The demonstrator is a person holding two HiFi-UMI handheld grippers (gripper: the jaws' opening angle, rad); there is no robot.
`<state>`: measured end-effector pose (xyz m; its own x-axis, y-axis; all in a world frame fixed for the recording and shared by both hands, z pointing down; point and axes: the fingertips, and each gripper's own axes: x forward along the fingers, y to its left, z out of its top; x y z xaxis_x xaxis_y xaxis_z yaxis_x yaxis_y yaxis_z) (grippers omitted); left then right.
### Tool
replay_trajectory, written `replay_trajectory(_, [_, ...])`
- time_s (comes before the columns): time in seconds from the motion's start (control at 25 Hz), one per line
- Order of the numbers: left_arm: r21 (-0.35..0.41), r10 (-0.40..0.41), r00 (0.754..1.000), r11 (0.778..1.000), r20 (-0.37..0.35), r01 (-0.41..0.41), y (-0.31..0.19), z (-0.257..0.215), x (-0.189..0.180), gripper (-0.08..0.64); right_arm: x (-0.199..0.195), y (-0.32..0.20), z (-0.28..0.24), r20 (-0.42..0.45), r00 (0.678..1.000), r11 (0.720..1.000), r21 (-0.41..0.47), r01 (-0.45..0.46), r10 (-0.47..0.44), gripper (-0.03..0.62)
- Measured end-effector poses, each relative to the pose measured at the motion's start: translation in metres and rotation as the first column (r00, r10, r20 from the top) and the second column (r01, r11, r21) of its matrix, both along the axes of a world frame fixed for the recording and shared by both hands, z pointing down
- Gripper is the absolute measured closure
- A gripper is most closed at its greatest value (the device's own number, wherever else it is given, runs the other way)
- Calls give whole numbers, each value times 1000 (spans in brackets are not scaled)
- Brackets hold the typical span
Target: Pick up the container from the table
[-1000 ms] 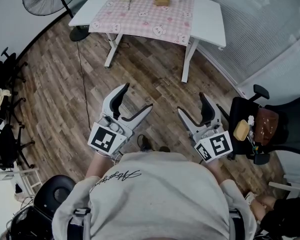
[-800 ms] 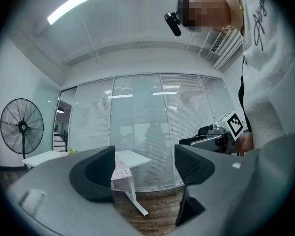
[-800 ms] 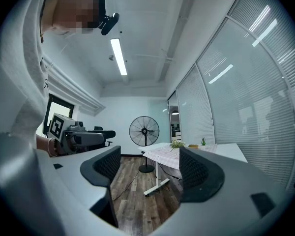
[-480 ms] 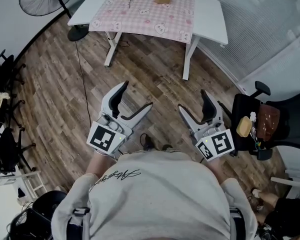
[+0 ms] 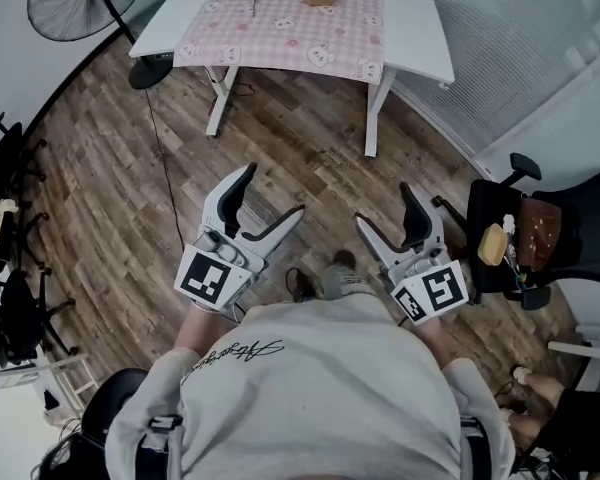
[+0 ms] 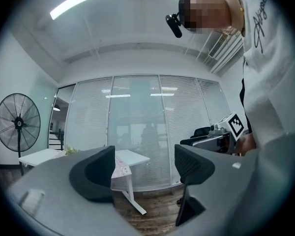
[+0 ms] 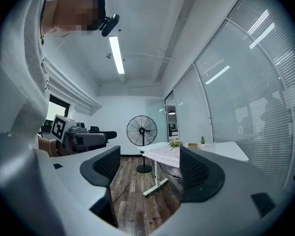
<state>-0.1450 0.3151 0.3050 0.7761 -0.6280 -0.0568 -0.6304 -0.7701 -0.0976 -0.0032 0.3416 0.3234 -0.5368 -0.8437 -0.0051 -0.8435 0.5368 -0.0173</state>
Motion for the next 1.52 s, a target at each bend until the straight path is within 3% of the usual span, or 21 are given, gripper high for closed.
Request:
replay_trajectory(0.28, [-23,6,1000,1000,0,-6,-16,12,11,196,4,-14,4,24,1000,1000,-10,18,-18,232])
replay_trajectory(0.52, [16,-16,1000,1000,-4,17,-39,6,18,196,12,-45,8,51,998,999,-17,46,-45,232])
replay_trajectory(1.36, [14,-84,996,996,-11,84,-166,-9,54,196,51,-182,-6,40,994,995,11,102,-102,232])
replay_trajectory(1.52, [8,-101,994,995,37,101,-192,-5,63,196,64,-209,-7,37,993,994,10,110,-110,232])
